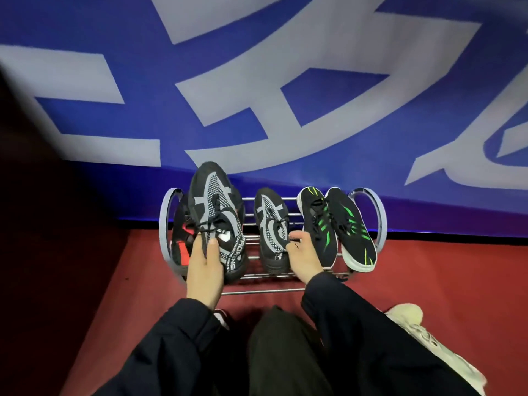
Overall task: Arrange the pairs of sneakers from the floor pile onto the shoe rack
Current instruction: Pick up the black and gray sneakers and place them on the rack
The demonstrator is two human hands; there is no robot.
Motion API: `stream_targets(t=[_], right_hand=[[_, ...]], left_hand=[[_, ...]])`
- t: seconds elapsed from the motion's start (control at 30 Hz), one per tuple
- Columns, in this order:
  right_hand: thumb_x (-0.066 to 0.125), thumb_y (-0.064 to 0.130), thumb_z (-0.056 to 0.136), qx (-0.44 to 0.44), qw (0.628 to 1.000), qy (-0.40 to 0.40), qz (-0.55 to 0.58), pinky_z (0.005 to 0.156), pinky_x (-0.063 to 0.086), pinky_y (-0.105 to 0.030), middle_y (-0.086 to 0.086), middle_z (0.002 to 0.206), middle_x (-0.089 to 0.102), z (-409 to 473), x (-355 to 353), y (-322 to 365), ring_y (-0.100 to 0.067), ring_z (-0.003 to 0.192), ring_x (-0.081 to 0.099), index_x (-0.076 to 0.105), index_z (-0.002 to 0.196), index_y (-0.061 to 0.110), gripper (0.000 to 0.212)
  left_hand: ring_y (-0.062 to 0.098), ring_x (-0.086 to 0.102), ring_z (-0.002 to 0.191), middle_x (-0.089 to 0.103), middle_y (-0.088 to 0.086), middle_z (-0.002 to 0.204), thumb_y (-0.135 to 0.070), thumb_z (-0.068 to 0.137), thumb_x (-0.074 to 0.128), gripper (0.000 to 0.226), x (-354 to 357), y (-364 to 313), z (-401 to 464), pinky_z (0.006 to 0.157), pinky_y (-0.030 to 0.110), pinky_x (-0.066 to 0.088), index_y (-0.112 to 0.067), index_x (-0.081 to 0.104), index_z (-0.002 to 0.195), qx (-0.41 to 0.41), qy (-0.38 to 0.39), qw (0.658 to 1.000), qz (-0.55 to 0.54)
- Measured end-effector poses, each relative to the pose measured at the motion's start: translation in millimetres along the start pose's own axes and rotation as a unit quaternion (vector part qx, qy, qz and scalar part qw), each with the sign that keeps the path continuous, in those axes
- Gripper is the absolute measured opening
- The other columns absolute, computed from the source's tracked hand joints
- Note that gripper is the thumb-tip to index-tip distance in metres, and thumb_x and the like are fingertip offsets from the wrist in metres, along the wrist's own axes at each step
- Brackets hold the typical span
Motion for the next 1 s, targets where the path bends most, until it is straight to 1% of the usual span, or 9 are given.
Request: stream_targets(t=[0.07,0.27,0.4,0.57,0.67,0.77,0.9,0.93,1.0], right_hand=[[0.046,0.002,0.097,0.009,1.000,0.008,0.007,0.063,0.040,-0.020,-0.016,0.109,0.065,14.4,17.4,-4.9,-0.018,0.079,0.056,0.048,0.129,0.005,0.032],[0.044,0.000,0.099,0.022,0.998,-0.014,0.051,0.073,0.045,-0.031,-0.008,0.092,0.064,22.9,39.6,-12.2,-0.018,0.075,0.056,0.050,0.128,0.007,0.031],[0.044,0.003,0.099,0.026,0.998,-0.017,0.053,0.084,0.046,-0.033,-0.022,0.112,0.067,25.6,44.5,-20.0,-0.022,0.091,0.058,0.049,0.130,0.014,0.033],[0.044,0.005,0.099,0.028,0.998,-0.021,0.060,0.097,0.048,-0.039,-0.018,0.123,0.064,26.7,49.2,-19.0,-0.025,0.101,0.061,0.048,0.134,0.014,0.036],[0.044,0.004,0.100,0.037,0.998,0.011,0.054,0.094,0.048,-0.039,-0.020,0.129,0.062,26.7,49.7,-19.5,-0.026,0.103,0.061,0.045,0.134,0.015,0.036],[0.046,-0.001,0.100,0.030,0.996,0.080,0.001,0.110,0.044,-0.035,-0.011,0.134,0.061,22.8,46.1,-20.3,-0.021,0.121,0.059,0.048,0.138,0.008,0.039],[0.049,0.017,0.105,0.024,0.997,0.053,0.047,0.099,0.042,-0.017,-0.006,0.143,0.059,2.3,16.5,0.8,-0.014,0.128,0.054,0.053,0.142,0.011,0.037],[0.047,0.025,0.107,0.031,0.994,0.049,0.090,0.096,0.046,-0.017,-0.007,0.140,0.061,-7.6,9.6,8.2,-0.017,0.127,0.057,0.055,0.140,0.014,0.036],[0.040,0.043,0.106,0.056,0.976,0.115,0.175,0.091,0.056,-0.033,-0.007,0.130,0.070,-30.1,3.0,21.1,-0.024,0.116,0.067,0.057,0.137,0.027,0.039]], left_hand=[[0.020,0.042,0.143,0.050,0.004,0.153,-0.042,0.104,0.039,0.055,3.9,8.0,1.0,0.122,0.045,0.030,-0.014,0.041,0.152,-0.006,0.020,1.000,-0.002],[0.012,0.052,0.134,0.061,-0.006,0.140,-0.043,0.101,0.040,0.048,10.7,10.4,1.4,0.118,0.045,0.036,-0.024,0.052,0.143,0.024,0.053,0.998,-0.027],[0.013,0.054,0.133,0.063,-0.006,0.138,-0.049,0.097,0.038,0.052,8.6,12.1,4.8,0.116,0.048,0.039,-0.026,0.052,0.141,0.025,0.051,0.998,-0.038],[0.010,0.052,0.134,0.061,-0.008,0.140,-0.040,0.103,0.039,0.045,7.3,8.2,1.6,0.118,0.045,0.037,-0.025,0.050,0.144,0.029,0.042,0.998,-0.036],[0.011,0.052,0.133,0.060,-0.006,0.140,-0.033,0.106,0.040,0.040,8.7,9.2,0.4,0.118,0.044,0.036,-0.022,0.050,0.144,0.032,0.049,0.998,-0.028],[0.012,0.052,0.133,0.061,-0.005,0.139,-0.034,0.106,0.041,0.041,11.8,8.3,-0.6,0.118,0.040,0.037,-0.019,0.050,0.144,0.031,0.058,0.998,-0.016],[0.009,0.054,0.130,0.062,-0.007,0.137,-0.028,0.108,0.039,0.037,23.8,0.6,0.2,0.115,0.033,0.038,-0.020,0.053,0.141,0.033,0.091,0.995,-0.010],[0.009,0.052,0.132,0.061,-0.006,0.139,-0.029,0.108,0.038,0.038,30.0,-1.5,2.9,0.116,0.034,0.036,-0.019,0.051,0.142,0.033,0.102,0.994,-0.001],[0.011,0.053,0.131,0.061,-0.004,0.138,-0.030,0.107,0.038,0.039,46.7,-4.2,10.7,0.115,0.034,0.036,-0.018,0.050,0.142,0.046,0.128,0.990,0.026]])
Point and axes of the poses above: each hand's wrist, its own z-axis towards the middle knuckle, its own x-axis out of the palm, y = z × x, the point moved 2 cm from there along z, towards the middle knuckle
